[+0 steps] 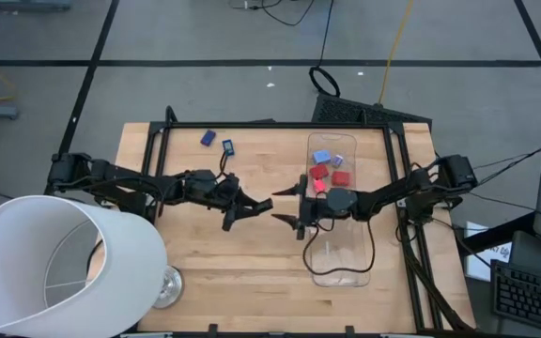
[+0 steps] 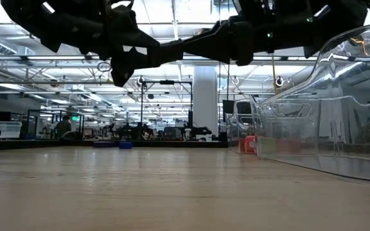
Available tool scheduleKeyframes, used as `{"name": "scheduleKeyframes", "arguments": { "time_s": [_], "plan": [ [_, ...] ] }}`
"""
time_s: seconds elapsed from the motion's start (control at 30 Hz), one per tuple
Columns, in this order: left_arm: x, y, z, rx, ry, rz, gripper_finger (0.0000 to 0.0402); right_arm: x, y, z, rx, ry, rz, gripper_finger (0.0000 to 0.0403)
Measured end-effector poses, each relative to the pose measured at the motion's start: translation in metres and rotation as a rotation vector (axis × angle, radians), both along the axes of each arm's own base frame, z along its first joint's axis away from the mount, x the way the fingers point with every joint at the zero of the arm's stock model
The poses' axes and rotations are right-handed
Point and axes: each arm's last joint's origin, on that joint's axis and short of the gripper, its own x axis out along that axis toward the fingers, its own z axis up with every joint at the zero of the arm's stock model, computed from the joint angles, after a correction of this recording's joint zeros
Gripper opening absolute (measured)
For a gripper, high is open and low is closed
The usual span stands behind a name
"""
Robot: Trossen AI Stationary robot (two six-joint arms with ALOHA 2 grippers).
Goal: Pick & Place Office items
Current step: Put the black digital clock into the bottom transparent bin
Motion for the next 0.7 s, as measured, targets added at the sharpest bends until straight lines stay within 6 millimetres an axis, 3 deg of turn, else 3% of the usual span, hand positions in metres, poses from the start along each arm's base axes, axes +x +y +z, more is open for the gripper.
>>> {"name": "scheduleKeyframes", "arguments": {
  "time_s": [0.27,0.7],
  "plan": [
    [0.001,-0.005,0.000,-0.031,-0.012,-0.015,0.0153,0.015,0.002,-0.006,-0.032,0.019,0.005,0.0255],
    [0.002,-0.005,-0.001,-0.041,-0.007,-0.014,0.0153,0.017,0.004,-0.005,-0.045,0.019,0.060,0.0187]
  ]
}}
